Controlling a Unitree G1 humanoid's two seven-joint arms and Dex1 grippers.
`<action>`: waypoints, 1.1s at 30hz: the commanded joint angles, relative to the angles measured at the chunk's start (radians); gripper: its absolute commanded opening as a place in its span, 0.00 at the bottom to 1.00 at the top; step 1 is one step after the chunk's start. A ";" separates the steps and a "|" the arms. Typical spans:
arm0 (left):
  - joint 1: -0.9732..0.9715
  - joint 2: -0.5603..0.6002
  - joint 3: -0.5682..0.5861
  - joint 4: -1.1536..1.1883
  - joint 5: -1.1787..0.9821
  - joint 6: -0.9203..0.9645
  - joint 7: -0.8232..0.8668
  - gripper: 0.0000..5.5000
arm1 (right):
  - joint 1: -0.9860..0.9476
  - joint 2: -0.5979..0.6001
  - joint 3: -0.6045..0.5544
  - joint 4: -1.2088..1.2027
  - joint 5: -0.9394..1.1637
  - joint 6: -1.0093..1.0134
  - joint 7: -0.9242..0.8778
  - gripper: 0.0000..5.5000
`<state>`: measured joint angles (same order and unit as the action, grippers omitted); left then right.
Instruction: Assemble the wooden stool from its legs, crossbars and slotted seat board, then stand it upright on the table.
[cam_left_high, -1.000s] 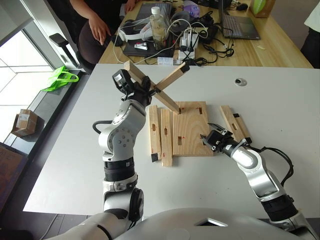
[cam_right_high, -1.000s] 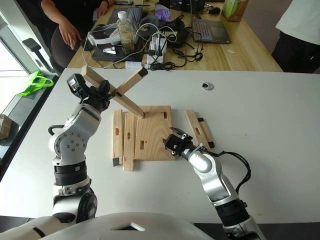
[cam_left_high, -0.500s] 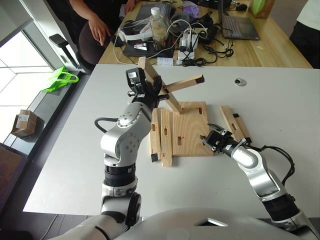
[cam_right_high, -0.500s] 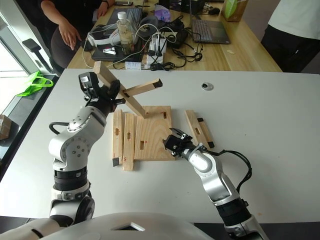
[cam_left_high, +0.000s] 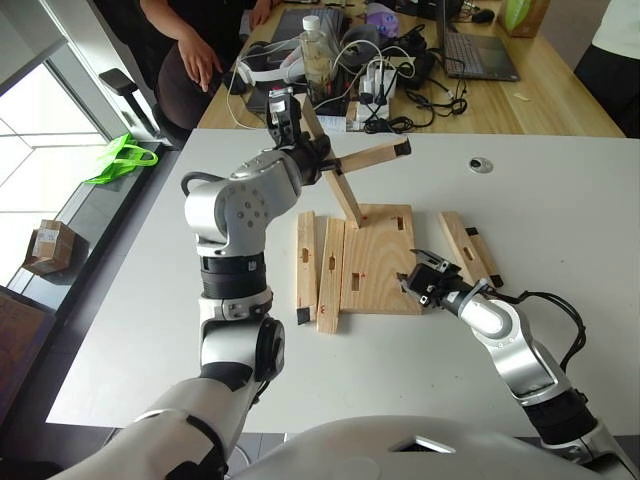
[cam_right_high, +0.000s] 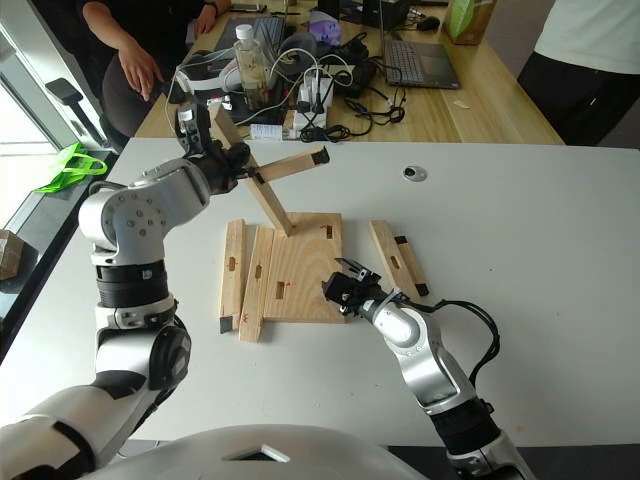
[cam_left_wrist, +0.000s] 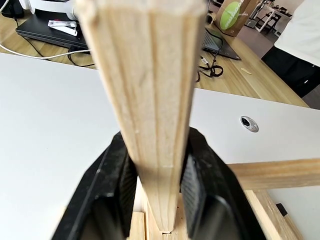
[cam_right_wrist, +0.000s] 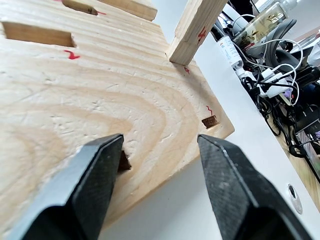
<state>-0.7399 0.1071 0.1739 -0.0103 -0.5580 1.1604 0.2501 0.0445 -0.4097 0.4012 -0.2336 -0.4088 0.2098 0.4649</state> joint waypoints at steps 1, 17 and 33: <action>0.065 -0.069 0.060 0.031 0.050 0.176 0.084 0.18 | 0.029 0.003 0.023 0.009 -0.017 0.041 0.006 0.51; -0.085 -0.074 -0.041 0.212 0.208 0.110 -0.004 0.18 | 0.021 0.037 0.039 -0.025 -0.037 0.096 -0.019 0.51; -0.183 -0.031 -0.028 -0.074 0.287 -0.128 -0.089 0.39 | 0.012 0.029 0.046 -0.006 -0.037 0.069 -0.027 0.51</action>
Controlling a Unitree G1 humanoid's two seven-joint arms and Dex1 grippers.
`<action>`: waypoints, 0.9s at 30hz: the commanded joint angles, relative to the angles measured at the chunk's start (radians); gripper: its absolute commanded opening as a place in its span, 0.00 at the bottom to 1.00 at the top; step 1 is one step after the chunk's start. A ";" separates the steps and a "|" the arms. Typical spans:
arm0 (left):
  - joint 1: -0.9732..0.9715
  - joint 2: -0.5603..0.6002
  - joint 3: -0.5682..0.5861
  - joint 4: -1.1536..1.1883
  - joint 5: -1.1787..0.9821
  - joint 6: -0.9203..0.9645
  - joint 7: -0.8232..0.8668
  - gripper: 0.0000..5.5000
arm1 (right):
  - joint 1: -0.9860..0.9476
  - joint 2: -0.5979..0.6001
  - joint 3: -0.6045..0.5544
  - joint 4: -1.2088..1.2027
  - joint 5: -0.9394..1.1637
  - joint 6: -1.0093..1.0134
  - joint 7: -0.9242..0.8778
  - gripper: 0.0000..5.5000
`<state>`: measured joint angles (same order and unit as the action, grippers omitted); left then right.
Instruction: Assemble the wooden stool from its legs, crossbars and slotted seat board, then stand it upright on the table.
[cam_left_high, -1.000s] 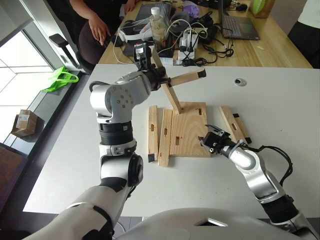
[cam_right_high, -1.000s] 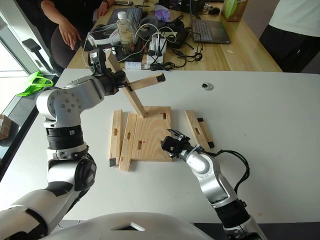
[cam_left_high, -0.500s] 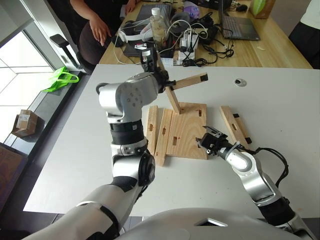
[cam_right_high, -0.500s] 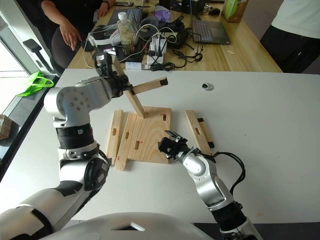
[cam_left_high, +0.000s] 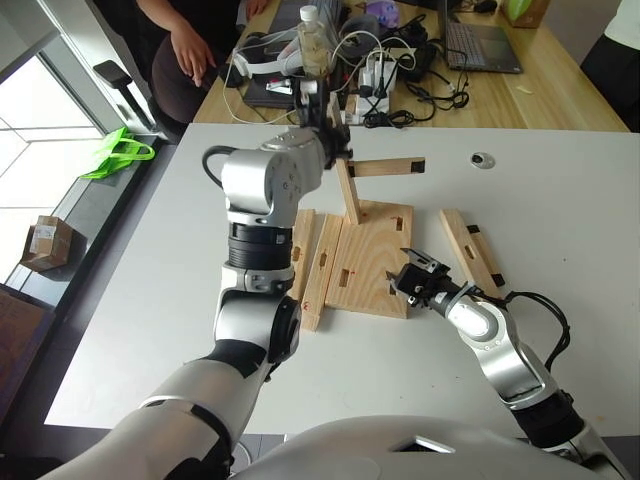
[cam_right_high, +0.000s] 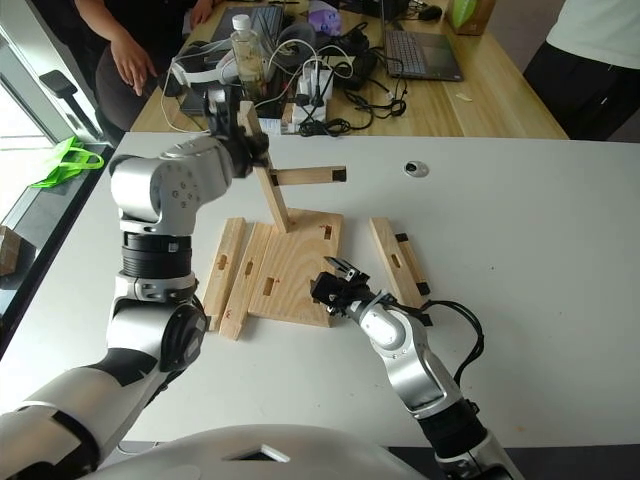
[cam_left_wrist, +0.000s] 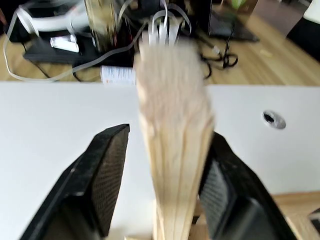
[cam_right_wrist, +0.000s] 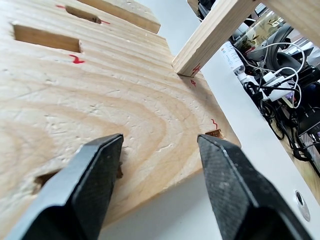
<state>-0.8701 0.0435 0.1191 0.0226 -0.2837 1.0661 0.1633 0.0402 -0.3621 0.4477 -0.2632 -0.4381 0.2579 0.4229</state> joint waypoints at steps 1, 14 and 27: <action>-0.074 0.056 0.027 -0.131 0.029 -0.068 -0.005 0.39 | 0.014 -0.019 -0.002 0.023 -0.007 0.020 0.016 0.51; 0.020 0.145 -0.164 0.092 0.197 -0.201 -0.149 0.39 | -0.009 -0.036 -0.035 0.029 0.016 -0.023 0.023 0.51; 0.387 0.240 0.133 -0.498 0.203 -0.003 -0.064 0.39 | 0.080 -0.057 -0.236 -0.020 0.149 -0.068 -0.019 0.51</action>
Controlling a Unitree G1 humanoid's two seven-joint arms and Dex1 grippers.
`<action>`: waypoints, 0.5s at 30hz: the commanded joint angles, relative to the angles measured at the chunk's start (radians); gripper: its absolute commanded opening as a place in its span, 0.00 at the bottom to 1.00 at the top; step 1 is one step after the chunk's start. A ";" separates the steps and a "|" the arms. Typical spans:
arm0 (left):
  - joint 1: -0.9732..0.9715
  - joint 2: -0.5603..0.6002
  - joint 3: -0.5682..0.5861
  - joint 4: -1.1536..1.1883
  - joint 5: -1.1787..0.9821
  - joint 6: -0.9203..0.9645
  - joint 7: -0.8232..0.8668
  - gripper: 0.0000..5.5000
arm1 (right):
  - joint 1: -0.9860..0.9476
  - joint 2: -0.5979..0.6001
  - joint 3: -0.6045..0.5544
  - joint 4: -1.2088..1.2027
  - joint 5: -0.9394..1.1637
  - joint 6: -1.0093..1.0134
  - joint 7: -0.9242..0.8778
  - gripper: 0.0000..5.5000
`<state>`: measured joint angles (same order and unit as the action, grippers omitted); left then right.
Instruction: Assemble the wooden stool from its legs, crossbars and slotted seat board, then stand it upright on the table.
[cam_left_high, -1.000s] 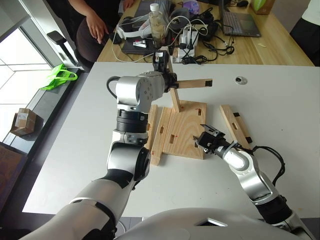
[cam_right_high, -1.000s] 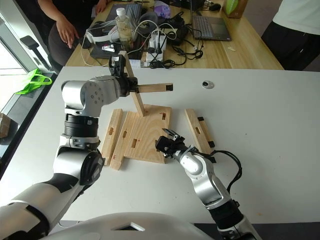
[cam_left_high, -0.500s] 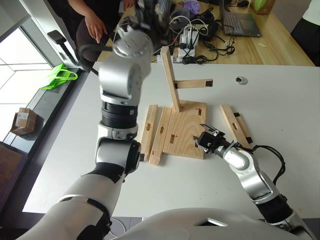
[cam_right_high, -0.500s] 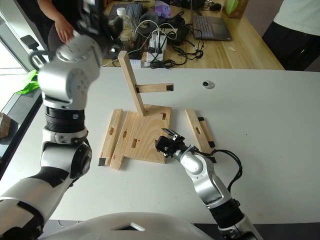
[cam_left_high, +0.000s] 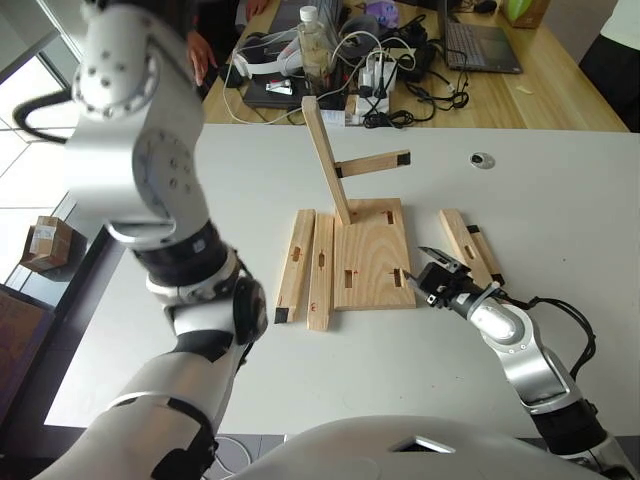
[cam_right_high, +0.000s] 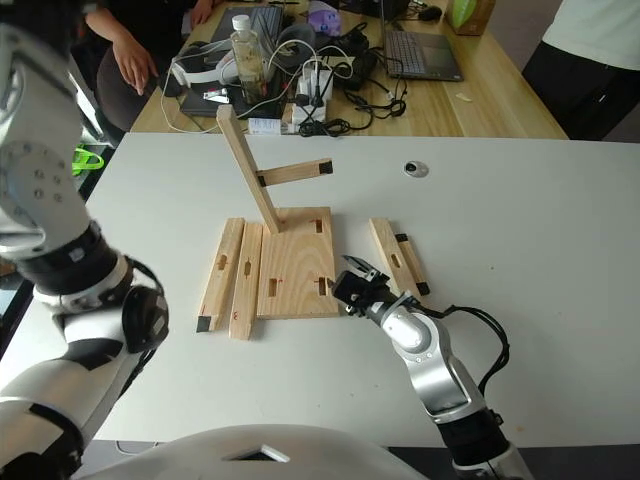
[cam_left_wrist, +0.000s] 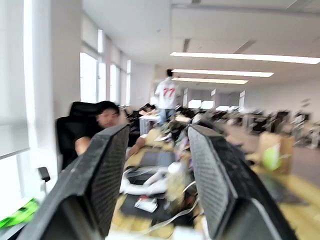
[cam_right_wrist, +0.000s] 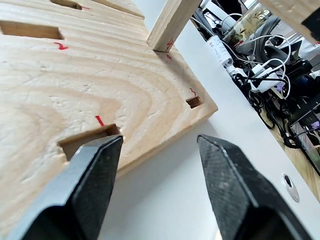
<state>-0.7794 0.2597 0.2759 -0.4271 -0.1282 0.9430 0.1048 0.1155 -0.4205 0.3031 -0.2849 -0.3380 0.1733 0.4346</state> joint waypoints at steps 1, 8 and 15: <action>0.403 0.014 -0.038 -0.066 0.055 0.151 -0.004 0.39 | 0.000 0.012 -0.135 0.010 0.072 0.035 -0.046 0.51; 0.780 0.020 -0.285 -0.203 0.035 0.371 -0.070 0.39 | -0.051 -0.013 -0.373 0.132 0.248 0.279 -0.018 0.51; 0.763 -0.026 -0.313 -0.298 0.036 0.451 -0.073 0.39 | -0.001 -0.073 -0.399 -0.057 0.459 0.523 0.168 0.51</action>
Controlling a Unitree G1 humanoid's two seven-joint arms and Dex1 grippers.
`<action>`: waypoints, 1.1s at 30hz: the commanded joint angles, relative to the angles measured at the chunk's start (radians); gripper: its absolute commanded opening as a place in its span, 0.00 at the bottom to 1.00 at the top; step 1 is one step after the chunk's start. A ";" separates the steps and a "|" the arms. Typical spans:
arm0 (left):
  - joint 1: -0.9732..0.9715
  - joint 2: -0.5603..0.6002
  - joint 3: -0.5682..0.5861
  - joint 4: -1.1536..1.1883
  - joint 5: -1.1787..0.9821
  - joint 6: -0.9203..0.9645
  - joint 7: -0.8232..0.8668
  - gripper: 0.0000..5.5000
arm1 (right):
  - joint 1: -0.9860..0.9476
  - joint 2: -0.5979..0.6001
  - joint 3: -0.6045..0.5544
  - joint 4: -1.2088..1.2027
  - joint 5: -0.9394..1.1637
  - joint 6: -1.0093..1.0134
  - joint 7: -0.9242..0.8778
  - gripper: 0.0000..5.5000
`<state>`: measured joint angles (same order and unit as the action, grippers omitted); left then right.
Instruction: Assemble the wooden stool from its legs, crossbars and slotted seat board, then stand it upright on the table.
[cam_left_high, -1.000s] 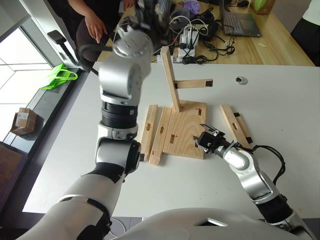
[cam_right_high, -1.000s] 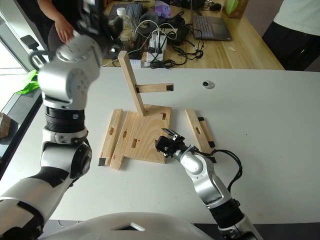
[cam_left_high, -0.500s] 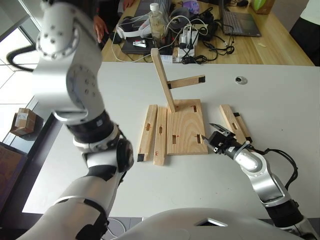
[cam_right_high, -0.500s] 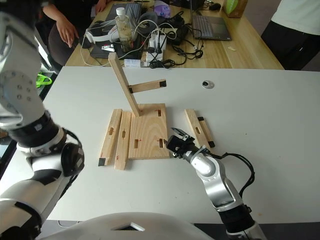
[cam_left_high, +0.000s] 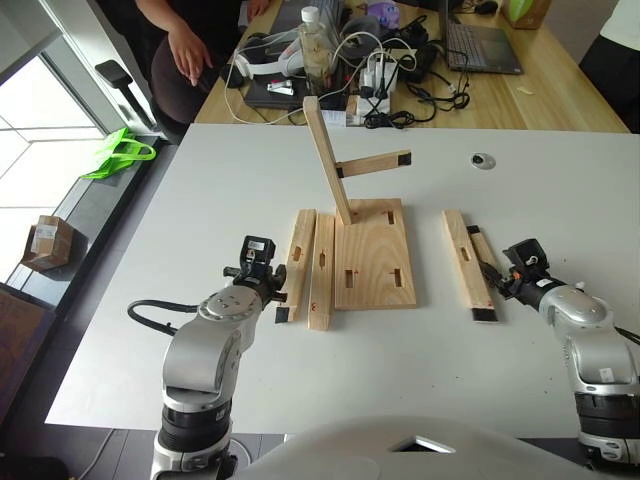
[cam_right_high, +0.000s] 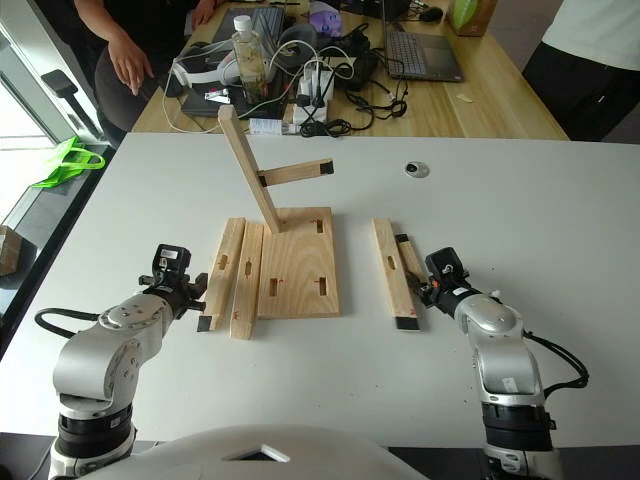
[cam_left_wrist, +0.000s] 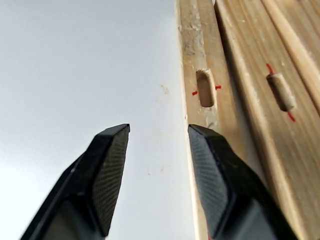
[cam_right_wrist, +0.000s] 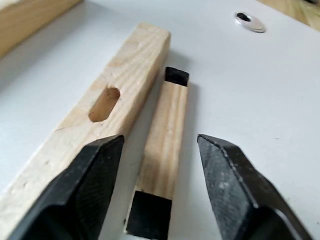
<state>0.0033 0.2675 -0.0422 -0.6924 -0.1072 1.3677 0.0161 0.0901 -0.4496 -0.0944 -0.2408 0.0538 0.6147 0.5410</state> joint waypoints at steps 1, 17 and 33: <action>-0.024 -0.063 0.012 -0.057 0.002 0.049 0.011 0.39 | 0.027 -0.059 0.008 -0.123 0.070 0.090 0.074 0.51; 0.104 -0.042 -0.165 -0.130 -0.122 0.236 -0.088 0.53 | 0.099 -0.017 0.106 -0.278 0.087 0.139 -0.036 0.51; 0.152 -0.154 -0.060 -0.056 -0.075 0.168 -0.043 0.37 | 0.099 0.023 0.142 -0.340 0.101 0.194 -0.121 0.51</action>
<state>0.1405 0.1162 -0.1071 -0.7746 -0.1874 1.5285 -0.0320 0.1990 -0.4326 0.0420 -0.5727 0.1518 0.7945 0.4352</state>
